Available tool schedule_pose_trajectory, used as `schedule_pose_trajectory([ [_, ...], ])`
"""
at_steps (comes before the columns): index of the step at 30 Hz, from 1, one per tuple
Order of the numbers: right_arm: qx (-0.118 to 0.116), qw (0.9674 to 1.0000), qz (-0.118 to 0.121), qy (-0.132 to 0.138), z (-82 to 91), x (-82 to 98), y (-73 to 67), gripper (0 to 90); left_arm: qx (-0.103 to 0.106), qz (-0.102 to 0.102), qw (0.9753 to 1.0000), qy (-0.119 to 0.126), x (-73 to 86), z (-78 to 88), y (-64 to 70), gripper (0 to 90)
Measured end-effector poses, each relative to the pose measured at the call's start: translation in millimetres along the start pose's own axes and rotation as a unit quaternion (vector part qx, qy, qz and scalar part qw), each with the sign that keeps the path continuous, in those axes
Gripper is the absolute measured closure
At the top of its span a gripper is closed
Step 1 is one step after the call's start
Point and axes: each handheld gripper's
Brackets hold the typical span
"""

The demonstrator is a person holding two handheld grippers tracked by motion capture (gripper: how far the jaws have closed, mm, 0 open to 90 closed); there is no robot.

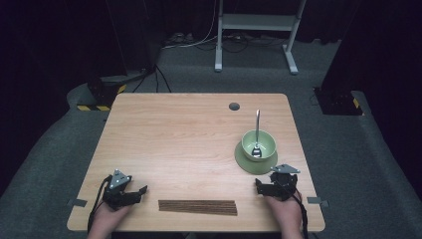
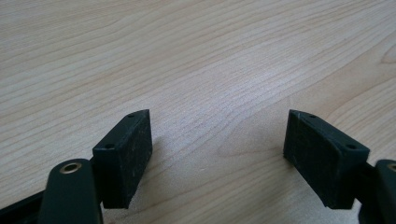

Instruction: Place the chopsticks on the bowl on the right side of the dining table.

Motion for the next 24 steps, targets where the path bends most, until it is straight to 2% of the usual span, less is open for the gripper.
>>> schedule_pose_trajectory([
  [3, -0.015, 0.9997, -0.019, 0.0, 3.7, -2.2, 5.0, 10.0, 0.001, 0.001, 1.0, 0.0, 0.0, -0.1, 0.2, 23.7],
  [7, -0.008, 0.9998, -0.001, 0.016, 8.1, -2.7, 3.2, 9.8, 0.001, 0.001, 1.0, 0.0, 0.0, -0.1, 0.1, 23.9],
  [15, -0.019, 0.9984, 0.011, 0.051, 20.6, -6.6, -7.1, 11.2, 0.002, -0.001, 1.0, 0.0, 0.0, 0.1, 0.0, 24.0],
  [19, -0.026, 0.9979, 0.019, 0.057, 22.1, -7.2, -14.6, 11.9, 0.003, -0.002, 1.0, 0.0, 0.0, 0.0, 0.0, 24.0],
  [24, -0.051, 0.9966, 0.005, 0.064, 24.1, -7.9, -23.4, 14.5, 0.003, -0.002, 1.0, 0.0, 0.0, 0.0, -0.1, 23.9],
])
Point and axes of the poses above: each handheld gripper's, and its own axes: z roughly backward along the jaws, x roughly out of its underside, y roughly to its right, and after that the axes turned 14 degrees about x, right-handed
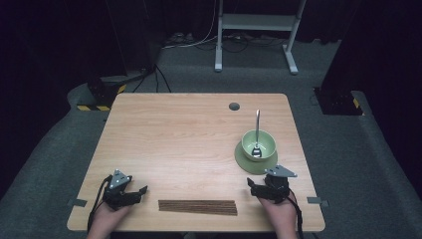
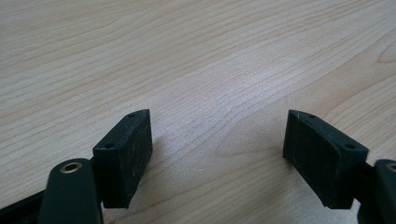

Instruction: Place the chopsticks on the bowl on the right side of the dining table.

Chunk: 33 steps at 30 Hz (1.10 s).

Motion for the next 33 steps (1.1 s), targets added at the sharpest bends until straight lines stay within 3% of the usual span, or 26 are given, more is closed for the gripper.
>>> schedule_pose_trajectory([
  [17, -0.071, 0.9967, 0.041, -0.005, -0.1, 2.6, -42.1, 26.0, 0.002, 0.0, 1.0, 0.0, 0.0, -0.1, 0.1, 23.8],
  [33, -0.132, 0.9885, 0.074, 0.003, 5.2, 3.3, -73.8, 30.3, 0.003, -0.001, 1.0, 0.0, 0.0, -0.1, 0.1, 23.7],
])
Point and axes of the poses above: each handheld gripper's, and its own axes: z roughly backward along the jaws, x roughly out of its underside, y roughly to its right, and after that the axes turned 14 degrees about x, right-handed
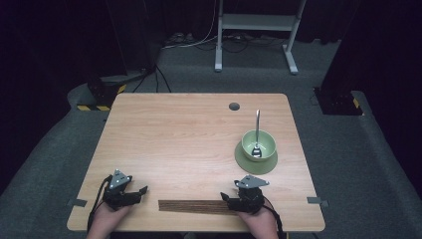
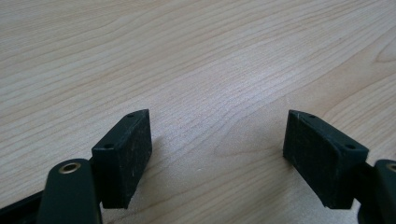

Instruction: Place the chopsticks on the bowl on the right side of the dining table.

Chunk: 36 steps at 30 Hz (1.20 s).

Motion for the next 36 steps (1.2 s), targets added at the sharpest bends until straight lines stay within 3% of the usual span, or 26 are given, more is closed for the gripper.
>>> schedule_pose_trajectory([
  [10, -0.032, 0.9993, 0.021, 0.002, -2.2, -0.7, -13.5, 37.0, 0.0, -0.001, 1.0, 0.0, 0.0, -0.1, 0.1, 23.7],
  [19, -0.045, 0.9981, 0.043, 0.002, -3.5, 1.8, -20.9, 47.9, 0.0, -0.001, 1.0, 0.0, 0.0, -0.1, 0.2, 23.7],
  [27, -0.045, 0.9979, 0.046, -0.003, -4.7, 3.2, -21.3, 54.1, 0.0, -0.001, 1.0, 0.0, 0.0, -0.1, 0.3, 23.8],
  [36, -0.024, 0.9989, 0.039, -0.007, -4.0, 4.1, -12.4, 61.0, 0.0, -0.001, 1.0, 0.0, 0.0, -0.1, 0.3, 23.8],
])
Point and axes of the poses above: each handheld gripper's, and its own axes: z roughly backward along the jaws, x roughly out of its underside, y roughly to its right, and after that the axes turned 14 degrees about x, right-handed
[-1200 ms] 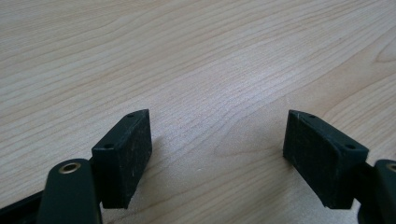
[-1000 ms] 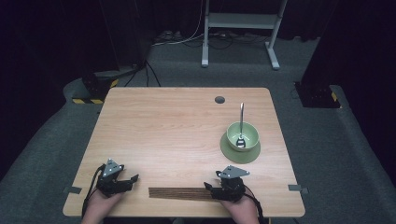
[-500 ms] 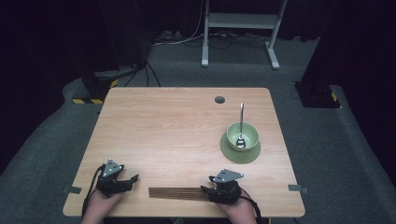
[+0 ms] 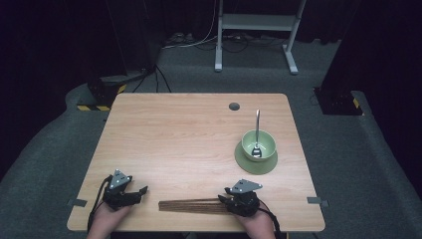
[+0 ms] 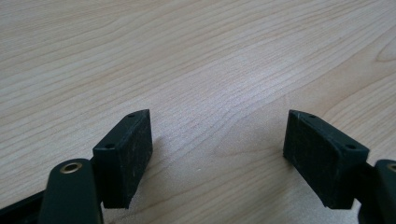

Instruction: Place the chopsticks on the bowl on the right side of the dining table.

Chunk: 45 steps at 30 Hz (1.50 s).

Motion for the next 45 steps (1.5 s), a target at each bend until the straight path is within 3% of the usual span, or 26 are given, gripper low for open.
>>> schedule_pose_trajectory([
  [4, 0.018, 0.9998, -0.003, -0.001, 1.1, 1.1, 4.5, 61.6, 0.0, 0.0, 1.0, 0.0, 0.0, 0.1, -0.1, 23.8],
  [8, 0.015, 0.9998, -0.011, 0.006, 3.8, 1.5, 8.3, 61.9, 0.0, 0.0, 1.0, 0.0, 0.0, 0.1, -0.2, 23.9],
  [17, 0.023, 0.9997, 0.007, -0.001, 0.7, 1.5, 8.2, 62.0, 0.001, 0.0, 1.0, 0.0, 0.0, 0.0, -0.1, 24.0],
  [24, 0.028, 0.9993, 0.023, -0.006, -1.2, 2.0, 6.2, 71.4, 0.002, 0.0, 1.0, 0.0, 0.0, 0.0, 0.1, 24.0],
  [35, 0.03, 0.9995, 0.001, -0.01, 0.0, 3.2, 13.4, 82.8, 0.003, 0.0, 1.0, 0.001, 0.0, 0.0, -0.1, 24.1],
  [39, 0.025, 0.9994, -0.019, -0.014, -1.8, 2.5, 17.2, 75.2, 0.003, 0.0, 1.0, 0.0, 0.0, 0.0, 0.1, 24.2],
  [45, 0.031, 0.9994, -0.01, -0.007, -4.9, 0.9, 14.1, 65.4, 0.002, 0.0, 1.0, 0.0, 0.0, 0.0, 0.2, 24.2],
])
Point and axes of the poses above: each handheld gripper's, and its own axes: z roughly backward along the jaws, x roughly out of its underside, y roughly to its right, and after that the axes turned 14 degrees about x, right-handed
